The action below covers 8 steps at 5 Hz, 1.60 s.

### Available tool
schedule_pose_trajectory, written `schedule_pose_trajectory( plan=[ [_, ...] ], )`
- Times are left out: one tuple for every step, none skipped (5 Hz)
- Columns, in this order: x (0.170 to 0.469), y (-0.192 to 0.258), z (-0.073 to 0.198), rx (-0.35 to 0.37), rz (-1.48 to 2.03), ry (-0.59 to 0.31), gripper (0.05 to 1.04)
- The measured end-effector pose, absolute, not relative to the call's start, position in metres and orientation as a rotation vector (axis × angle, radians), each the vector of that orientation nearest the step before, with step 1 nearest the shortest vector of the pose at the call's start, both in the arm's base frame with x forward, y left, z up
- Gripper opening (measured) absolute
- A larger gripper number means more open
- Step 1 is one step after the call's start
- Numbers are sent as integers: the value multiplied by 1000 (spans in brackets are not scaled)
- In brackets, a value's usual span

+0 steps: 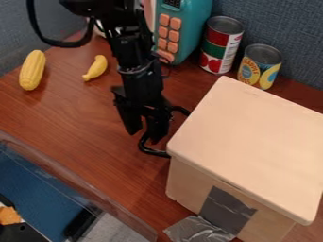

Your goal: Opened the drawer

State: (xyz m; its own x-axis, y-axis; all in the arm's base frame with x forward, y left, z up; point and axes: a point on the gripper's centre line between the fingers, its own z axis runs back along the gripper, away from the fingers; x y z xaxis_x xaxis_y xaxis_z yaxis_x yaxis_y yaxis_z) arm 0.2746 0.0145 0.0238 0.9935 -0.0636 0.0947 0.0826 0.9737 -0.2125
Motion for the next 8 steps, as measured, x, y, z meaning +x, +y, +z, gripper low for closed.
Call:
schedule_pose_trajectory(
  plan=[
    [273, 18, 23, -211, -80, -81, 394],
    [273, 34, 21, -181, -62, -72, 190],
    [275, 50, 20, -163, -37, -66, 143],
    [276, 67, 20, -126, -41, -60, 141],
    [273, 87, 21, -82, -32, -57, 137],
    [266, 108, 28, -52, 3, -65, 130],
    [258, 121, 39, -37, 16, -79, 129],
    [256, 120, 42, -48, -1, -82, 159]
  ],
)
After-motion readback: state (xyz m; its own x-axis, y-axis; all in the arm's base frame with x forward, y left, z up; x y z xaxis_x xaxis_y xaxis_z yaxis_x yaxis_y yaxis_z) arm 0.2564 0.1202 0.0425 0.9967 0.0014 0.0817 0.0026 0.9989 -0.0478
